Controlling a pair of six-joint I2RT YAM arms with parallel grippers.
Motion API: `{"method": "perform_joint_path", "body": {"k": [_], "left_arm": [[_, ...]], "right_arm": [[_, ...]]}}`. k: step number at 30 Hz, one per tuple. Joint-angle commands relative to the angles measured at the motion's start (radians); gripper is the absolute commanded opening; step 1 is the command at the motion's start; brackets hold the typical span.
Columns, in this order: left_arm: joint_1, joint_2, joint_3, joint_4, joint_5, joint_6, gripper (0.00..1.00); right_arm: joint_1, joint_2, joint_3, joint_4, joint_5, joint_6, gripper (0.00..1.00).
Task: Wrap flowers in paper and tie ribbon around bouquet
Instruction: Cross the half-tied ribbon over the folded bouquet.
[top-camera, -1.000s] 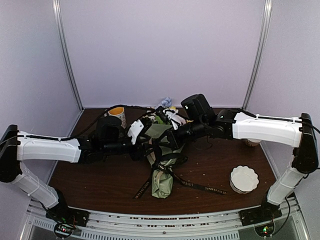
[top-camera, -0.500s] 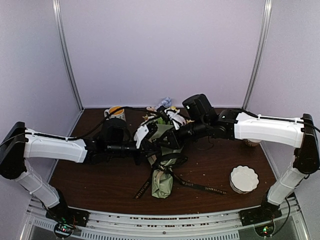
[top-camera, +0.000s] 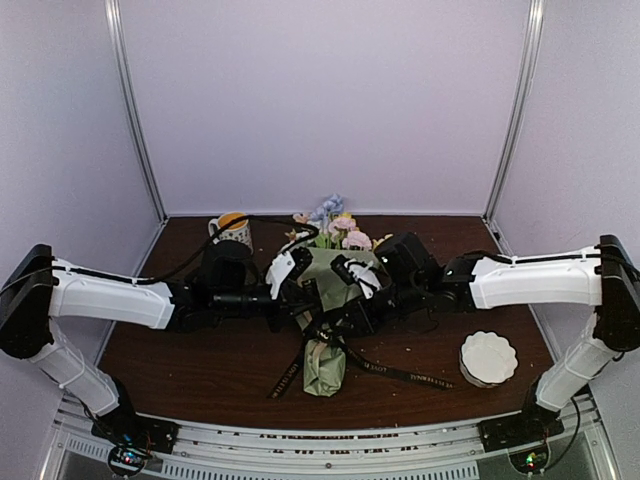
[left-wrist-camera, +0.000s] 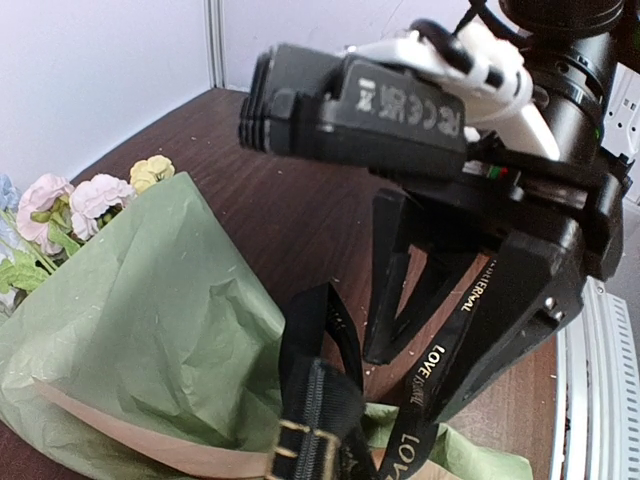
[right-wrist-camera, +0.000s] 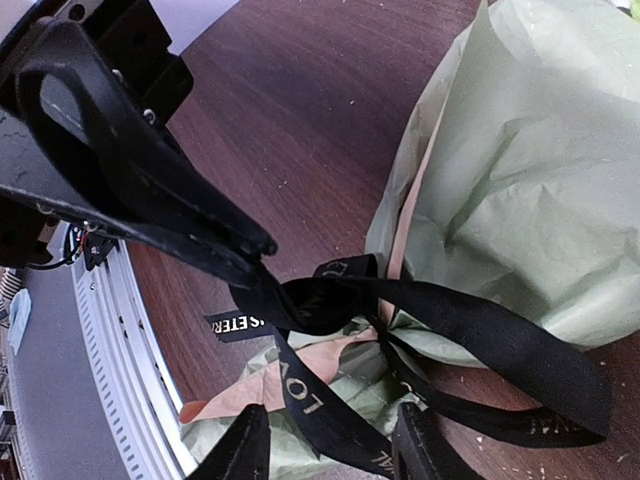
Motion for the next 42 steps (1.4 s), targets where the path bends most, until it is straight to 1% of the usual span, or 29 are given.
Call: {"method": "perform_joint_path", "body": {"k": [1, 3, 7, 9, 11, 13, 14, 17, 18, 19, 22, 25, 26, 29, 30, 37, 42], "left_arm": [[0.002, -0.011, -0.004, 0.056, -0.007, -0.01, 0.0], [0.002, -0.013, -0.004, 0.052, -0.01, -0.009, 0.0], [0.002, -0.018, -0.004, 0.048, -0.026, -0.01, 0.0], [0.002, -0.014, -0.002, 0.046, -0.028, -0.007, 0.0], [0.003, -0.01, 0.003, 0.042, -0.027, -0.007, 0.0], [0.003, -0.006, 0.005, 0.039, -0.025, -0.01, 0.0], [0.003, -0.006, 0.005, 0.039, -0.026, -0.01, 0.0], [0.005, -0.005, 0.01, 0.033, -0.025, -0.008, 0.0], [0.006, -0.007, 0.011, 0.031, -0.026, -0.007, 0.0], [0.009, -0.007, 0.011, 0.029, -0.025, -0.009, 0.0], [0.014, -0.012, 0.006, 0.026, -0.029, -0.01, 0.0], [0.016, -0.015, 0.002, 0.026, -0.029, -0.009, 0.0], [0.017, -0.016, 0.002, 0.025, -0.028, -0.009, 0.0], [0.019, -0.019, 0.002, 0.019, -0.027, -0.011, 0.0], [0.02, -0.022, -0.002, 0.02, -0.027, -0.011, 0.0], [0.038, -0.032, -0.036, 0.03, -0.037, -0.024, 0.0], [0.039, -0.02, -0.044, 0.036, -0.036, -0.029, 0.0]], "right_arm": [[0.01, 0.05, 0.017, 0.104, -0.034, 0.005, 0.46], [0.01, 0.087, 0.03, 0.107, -0.062, 0.006, 0.48], [0.009, 0.124, 0.018, 0.15, -0.101, 0.024, 0.49], [0.01, 0.13, 0.008, 0.18, -0.131, 0.038, 0.48], [0.01, 0.134, 0.002, 0.191, -0.144, 0.047, 0.44], [0.01, 0.135, -0.007, 0.195, -0.148, 0.053, 0.43], [0.01, 0.134, -0.01, 0.197, -0.148, 0.055, 0.41], [0.009, 0.124, -0.019, 0.194, -0.142, 0.059, 0.19], [0.009, 0.122, -0.022, 0.191, -0.145, 0.06, 0.16], [0.009, 0.118, -0.022, 0.186, -0.148, 0.059, 0.16], [0.01, 0.111, -0.032, 0.181, -0.146, 0.06, 0.26], [0.009, 0.115, -0.033, 0.179, -0.148, 0.061, 0.26], [0.01, 0.116, -0.033, 0.18, -0.153, 0.065, 0.23], [0.009, 0.109, -0.038, 0.175, -0.155, 0.067, 0.05], [0.009, 0.098, -0.043, 0.17, -0.153, 0.063, 0.01], [0.001, -0.002, -0.086, 0.0, -0.031, 0.053, 0.0], [-0.015, -0.051, -0.18, -0.044, 0.031, 0.104, 0.0]]}}
